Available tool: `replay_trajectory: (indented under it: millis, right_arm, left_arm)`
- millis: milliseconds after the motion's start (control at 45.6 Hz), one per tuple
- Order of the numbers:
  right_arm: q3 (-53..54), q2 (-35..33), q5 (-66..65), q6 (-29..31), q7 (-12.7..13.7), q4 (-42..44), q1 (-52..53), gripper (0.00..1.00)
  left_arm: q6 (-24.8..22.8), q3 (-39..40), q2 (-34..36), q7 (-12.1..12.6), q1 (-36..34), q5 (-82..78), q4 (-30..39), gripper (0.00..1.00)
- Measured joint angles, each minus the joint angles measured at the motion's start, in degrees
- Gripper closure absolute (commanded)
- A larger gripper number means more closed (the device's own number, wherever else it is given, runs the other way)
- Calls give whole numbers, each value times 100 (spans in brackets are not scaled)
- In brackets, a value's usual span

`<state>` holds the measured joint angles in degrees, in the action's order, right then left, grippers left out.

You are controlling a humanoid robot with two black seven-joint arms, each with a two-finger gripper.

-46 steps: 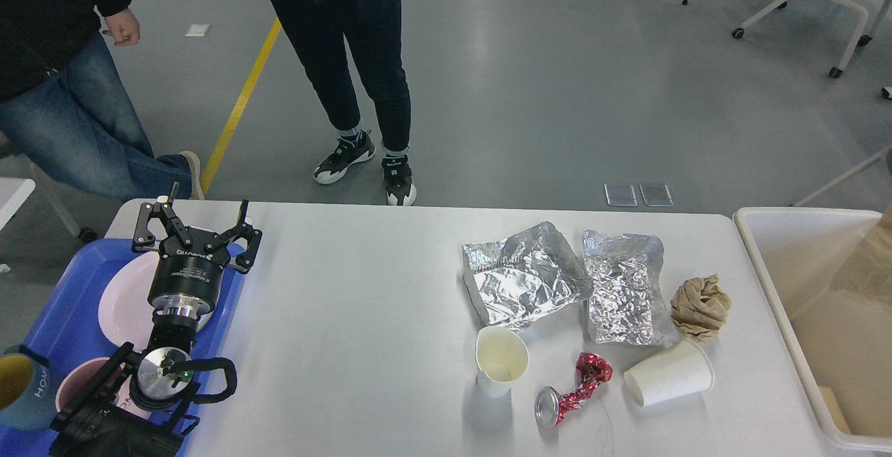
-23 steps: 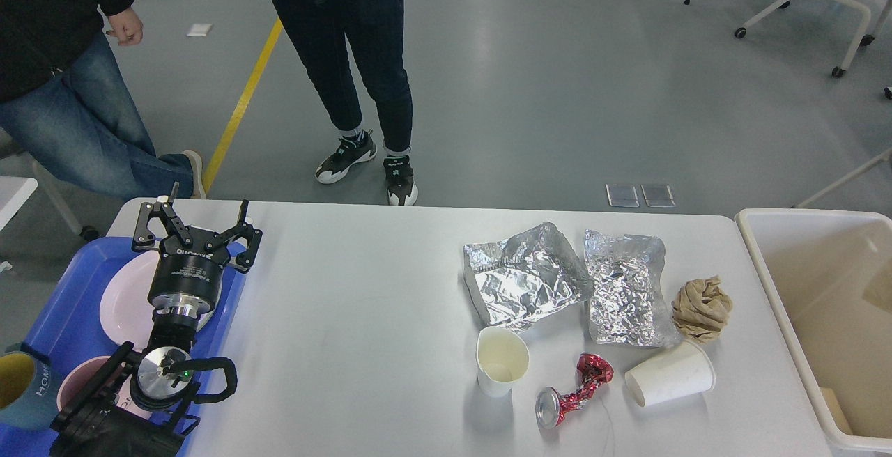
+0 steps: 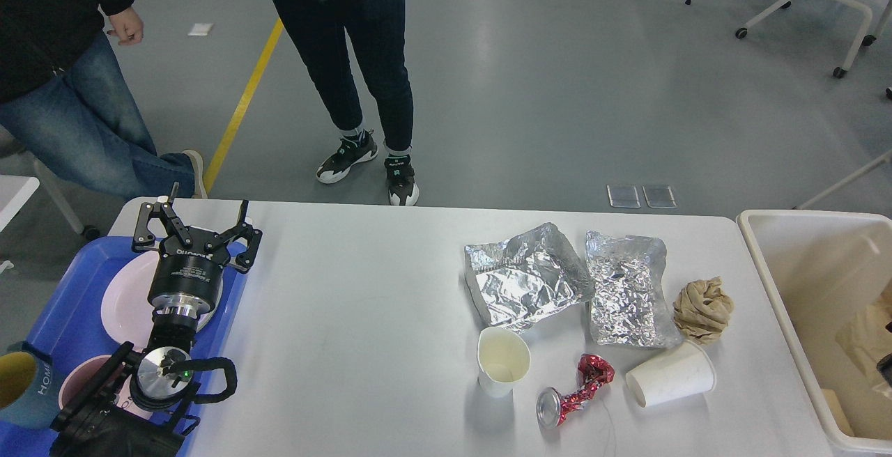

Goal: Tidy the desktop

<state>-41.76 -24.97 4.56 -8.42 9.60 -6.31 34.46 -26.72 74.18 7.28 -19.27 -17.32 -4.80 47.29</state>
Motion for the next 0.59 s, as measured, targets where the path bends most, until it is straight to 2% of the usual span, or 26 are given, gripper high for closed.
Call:
replay_trajectory:
  millis: [592]
  right_arm:
    - [122,471,0,-82,2,51,-412,100]
  left_arm:
    - [0,0,0,-1,0,4,0,4]
